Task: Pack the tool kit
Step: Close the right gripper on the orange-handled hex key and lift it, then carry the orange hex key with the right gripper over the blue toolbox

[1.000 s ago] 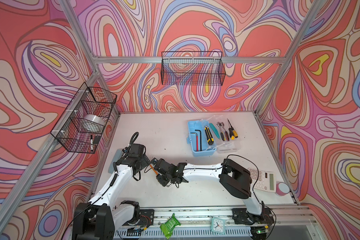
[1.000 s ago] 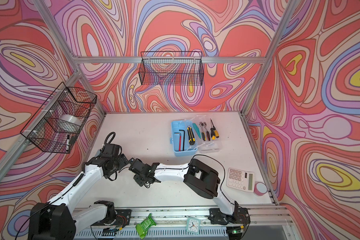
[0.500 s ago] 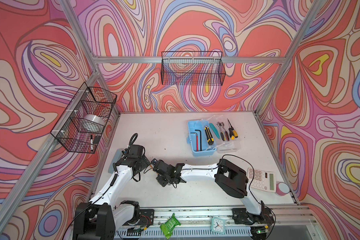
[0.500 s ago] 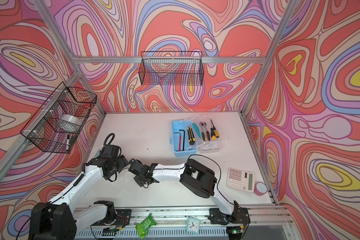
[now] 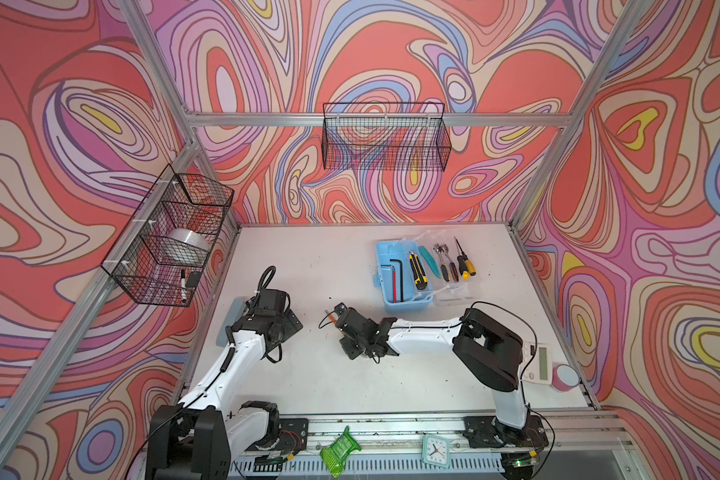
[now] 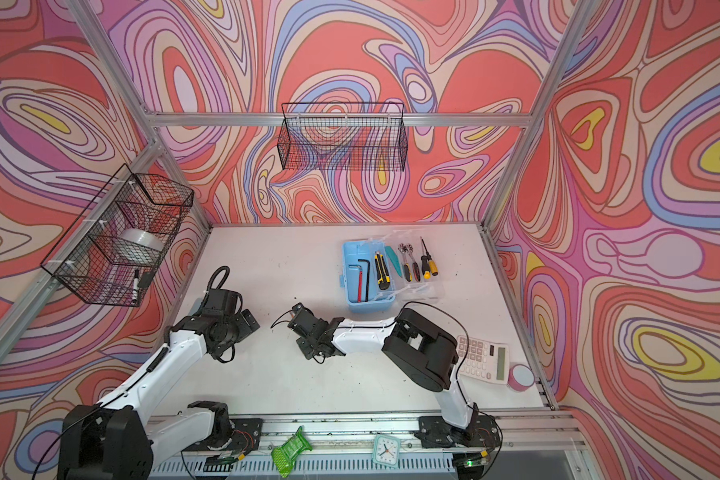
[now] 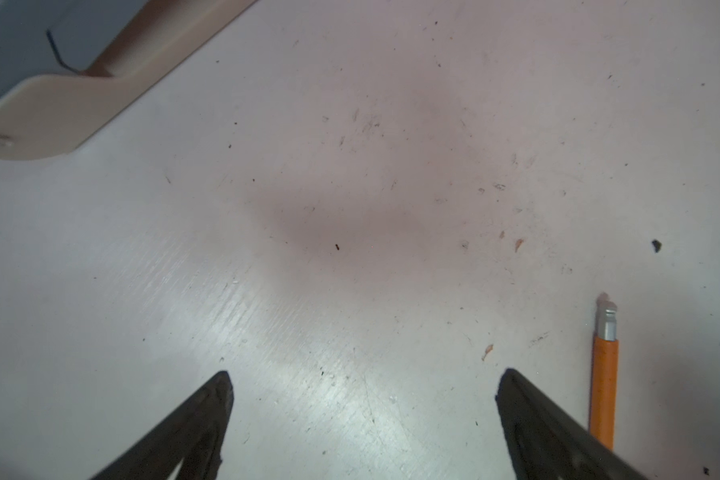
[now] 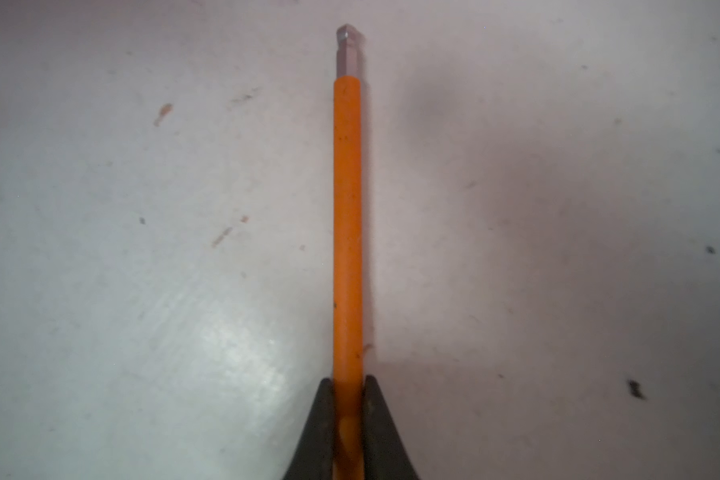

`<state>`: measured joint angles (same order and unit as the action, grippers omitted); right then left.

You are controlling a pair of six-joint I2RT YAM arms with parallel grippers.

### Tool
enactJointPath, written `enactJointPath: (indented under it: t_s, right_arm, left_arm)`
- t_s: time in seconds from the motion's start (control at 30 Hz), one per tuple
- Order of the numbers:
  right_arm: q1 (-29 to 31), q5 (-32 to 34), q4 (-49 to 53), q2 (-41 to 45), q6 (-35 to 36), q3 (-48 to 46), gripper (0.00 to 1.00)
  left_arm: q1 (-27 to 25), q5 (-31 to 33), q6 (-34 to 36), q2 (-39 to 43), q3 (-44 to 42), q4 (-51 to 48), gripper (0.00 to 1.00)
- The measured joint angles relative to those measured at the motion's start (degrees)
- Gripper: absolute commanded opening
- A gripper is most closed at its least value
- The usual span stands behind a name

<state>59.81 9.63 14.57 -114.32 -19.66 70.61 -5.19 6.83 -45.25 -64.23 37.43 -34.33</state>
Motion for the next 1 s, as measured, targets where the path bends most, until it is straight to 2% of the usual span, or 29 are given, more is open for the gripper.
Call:
enactJointPath:
  t_s: [0.23,0.4,0.7,0.87,1.0]
  right_arm:
    - [-1.3,2.6,1.1,2.1,0.0,-2.5,0.31]
    - [-1.3,2.8,1.5,2.1,0.4,-2.4,0.32]
    - [-1.2,2.6,1.4,2.1,3.2,-2.5,0.2]
    - [-1.4,2.3,1.2,2.2,4.3,-2.6,0.08]
    - [-2.2,1.4,1.4,2.4,4.6,-2.6,0.02]
  left_arm:
    - [-0.1,-2.8,-0.4,-0.4,-0.7,2.4,0.98]
    - [-0.9,-3.5,-0.5,-0.4,-0.9,3.1,0.98]
    - [-1.2,-3.7,-0.8,-0.5,-1.1,3.8,0.98]
    - [-1.2,-3.8,-0.9,-0.5,-1.2,3.9,0.98]
    - [-1.5,-3.8,-0.9,-0.5,-1.2,3.9,0.98]
